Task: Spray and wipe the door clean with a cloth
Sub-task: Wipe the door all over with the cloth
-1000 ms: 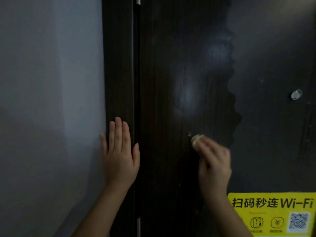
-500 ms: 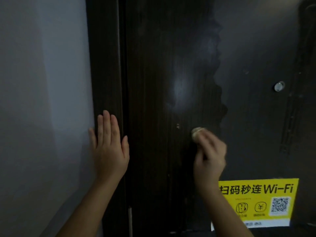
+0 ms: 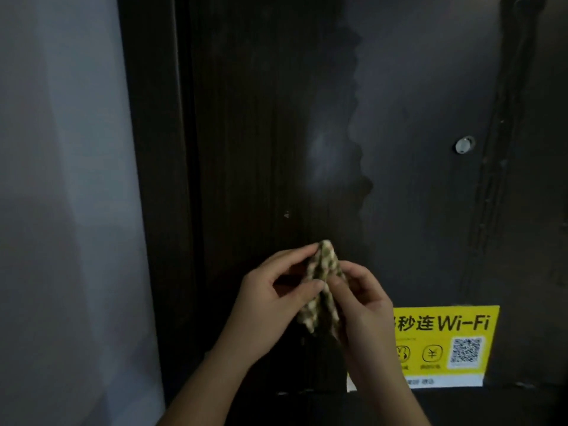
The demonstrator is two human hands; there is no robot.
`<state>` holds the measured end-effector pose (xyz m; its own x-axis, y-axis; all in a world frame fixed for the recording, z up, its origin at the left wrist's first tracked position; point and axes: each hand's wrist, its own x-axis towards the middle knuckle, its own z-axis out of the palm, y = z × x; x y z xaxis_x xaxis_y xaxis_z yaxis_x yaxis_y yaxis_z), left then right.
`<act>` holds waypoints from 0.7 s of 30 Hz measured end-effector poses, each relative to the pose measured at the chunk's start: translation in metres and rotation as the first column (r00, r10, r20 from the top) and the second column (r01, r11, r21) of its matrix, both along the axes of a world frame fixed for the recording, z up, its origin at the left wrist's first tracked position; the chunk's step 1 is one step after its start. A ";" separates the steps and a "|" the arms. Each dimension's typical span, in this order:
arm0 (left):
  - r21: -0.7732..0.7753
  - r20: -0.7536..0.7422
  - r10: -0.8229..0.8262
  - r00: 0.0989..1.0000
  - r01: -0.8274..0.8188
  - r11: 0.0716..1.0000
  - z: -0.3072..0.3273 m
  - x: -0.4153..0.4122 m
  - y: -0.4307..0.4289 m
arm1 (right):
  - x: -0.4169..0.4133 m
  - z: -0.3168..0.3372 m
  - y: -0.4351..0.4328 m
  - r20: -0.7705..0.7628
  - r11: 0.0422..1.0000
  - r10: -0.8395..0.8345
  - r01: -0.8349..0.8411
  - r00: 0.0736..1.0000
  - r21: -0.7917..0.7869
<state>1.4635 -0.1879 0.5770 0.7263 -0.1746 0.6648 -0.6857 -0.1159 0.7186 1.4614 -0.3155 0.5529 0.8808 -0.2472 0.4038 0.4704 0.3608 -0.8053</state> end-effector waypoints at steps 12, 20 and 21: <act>-0.149 0.334 0.816 0.472 -0.828 0.540 0.004 0.050 0.006 | 0.036 -0.013 -0.091 0.331 0.325 -0.471 0.510 0.818 -0.796; 0.135 0.458 0.606 0.650 -0.725 0.676 -0.029 0.059 -0.092 | 0.052 -0.033 -0.102 0.333 0.147 -0.435 0.431 0.837 -0.890; 0.079 0.404 0.658 0.636 -0.741 0.667 -0.026 0.062 -0.084 | 0.052 -0.034 -0.104 0.336 0.142 -0.424 0.429 0.841 -0.892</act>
<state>1.5253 -0.2717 0.5506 0.4462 0.1288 0.8856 -0.5066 -0.7794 0.3686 1.5135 -0.4197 0.5192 0.7680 -0.0478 0.6387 0.2839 -0.8685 -0.4064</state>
